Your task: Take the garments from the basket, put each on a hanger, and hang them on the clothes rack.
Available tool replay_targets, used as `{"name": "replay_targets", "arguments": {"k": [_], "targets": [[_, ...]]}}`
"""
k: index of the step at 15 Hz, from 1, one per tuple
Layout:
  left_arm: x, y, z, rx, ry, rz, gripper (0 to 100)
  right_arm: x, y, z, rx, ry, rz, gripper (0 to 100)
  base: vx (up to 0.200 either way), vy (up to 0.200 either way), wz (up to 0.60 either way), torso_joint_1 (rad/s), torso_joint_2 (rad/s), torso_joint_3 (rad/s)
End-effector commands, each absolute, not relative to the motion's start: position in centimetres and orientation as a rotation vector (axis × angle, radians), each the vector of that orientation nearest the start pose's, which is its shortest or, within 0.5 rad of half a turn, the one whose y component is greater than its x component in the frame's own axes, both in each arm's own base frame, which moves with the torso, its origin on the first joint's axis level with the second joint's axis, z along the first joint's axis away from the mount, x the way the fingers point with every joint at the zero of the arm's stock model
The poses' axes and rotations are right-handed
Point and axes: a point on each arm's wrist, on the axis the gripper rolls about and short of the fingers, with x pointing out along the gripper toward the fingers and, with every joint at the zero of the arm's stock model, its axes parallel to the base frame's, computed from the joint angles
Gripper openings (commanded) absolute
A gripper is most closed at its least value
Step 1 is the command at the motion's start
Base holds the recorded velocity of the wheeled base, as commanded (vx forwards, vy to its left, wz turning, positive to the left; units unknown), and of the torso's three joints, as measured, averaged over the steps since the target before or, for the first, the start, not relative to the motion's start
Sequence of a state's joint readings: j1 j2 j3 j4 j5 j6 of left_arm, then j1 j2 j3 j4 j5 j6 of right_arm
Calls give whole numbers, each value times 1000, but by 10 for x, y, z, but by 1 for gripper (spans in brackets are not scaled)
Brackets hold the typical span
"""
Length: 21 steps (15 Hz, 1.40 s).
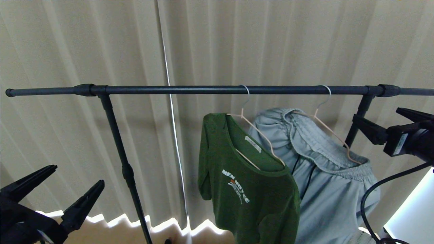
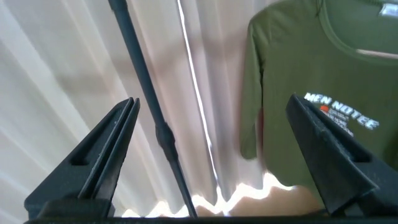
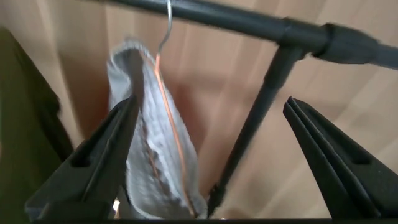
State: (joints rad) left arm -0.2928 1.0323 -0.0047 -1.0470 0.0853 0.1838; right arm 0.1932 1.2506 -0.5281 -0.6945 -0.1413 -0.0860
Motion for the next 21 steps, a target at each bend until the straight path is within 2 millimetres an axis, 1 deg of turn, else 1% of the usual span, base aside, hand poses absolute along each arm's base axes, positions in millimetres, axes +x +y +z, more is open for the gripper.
{"name": "replay_targets", "arguments": {"k": [1,3,4,5,7,8,10,11,12,13,14,15,16,17,18,19,21], "targets": [[75,-19,160,153,-163,-174,100,155,27,235,-66,-64,51,100,0,0,0,0,0,0],[60,-10,157,165,-163,-94,100,129,22,235,-75,-95,48,100,0,0,0,0,0,0],[55,-7,153,170,-144,-65,100,121,20,232,-83,-82,45,100,0,0,0,0,0,0],[44,-3,143,176,-91,-19,100,100,16,226,-89,-49,45,100,0,0,0,0,0,0],[27,-1,137,174,-61,-1,100,70,9,218,-96,5,29,100,0,0,0,0,0,0],[17,0,133,175,-49,0,100,49,5,211,-101,36,0,100,0,0,0,0,0,0],[-6,3,112,175,36,11,100,4,-4,187,-114,127,-48,100,0,0,0,0,0,0],[-15,3,101,155,77,27,100,-10,-5,175,-110,165,-65,100,0,0,0,0,0,0],[-19,3,97,140,93,37,100,-16,-6,169,-97,182,-78,100,0,0,0,0,0,0],[-24,3,89,103,114,65,100,-28,-6,157,-76,212,-119,100,0,0,0,0,0,0],[-27,2,86,83,104,77,100,-33,-6,151,-75,237,-143,100,0,0,0,0,0,0],[-28,2,86,73,90,80,100,-35,-5,145,-75,252,-151,100,0,0,0,0,0,0],[-29,2,84,69,70,77,100,-36,-6,133,-77,263,-151,100,0,0,0,0,0,0],[-29,2,82,64,68,81,100,-38,-6,126,-75,265,-153,100,0,0,0,0,0,0],[-28,2,80,39,63,83,100,-42,-5,112,-72,243,-159,100,0,0,0,0,0,0],[-23,2,75,-6,29,86,100,-47,-4,93,-60,206,-182,100,0,0,0,0,0,0],[-23,2,80,-3,-34,80,100,-46,-4,92,-1,196,-193,100,0,0,0,0,0,0]]}}
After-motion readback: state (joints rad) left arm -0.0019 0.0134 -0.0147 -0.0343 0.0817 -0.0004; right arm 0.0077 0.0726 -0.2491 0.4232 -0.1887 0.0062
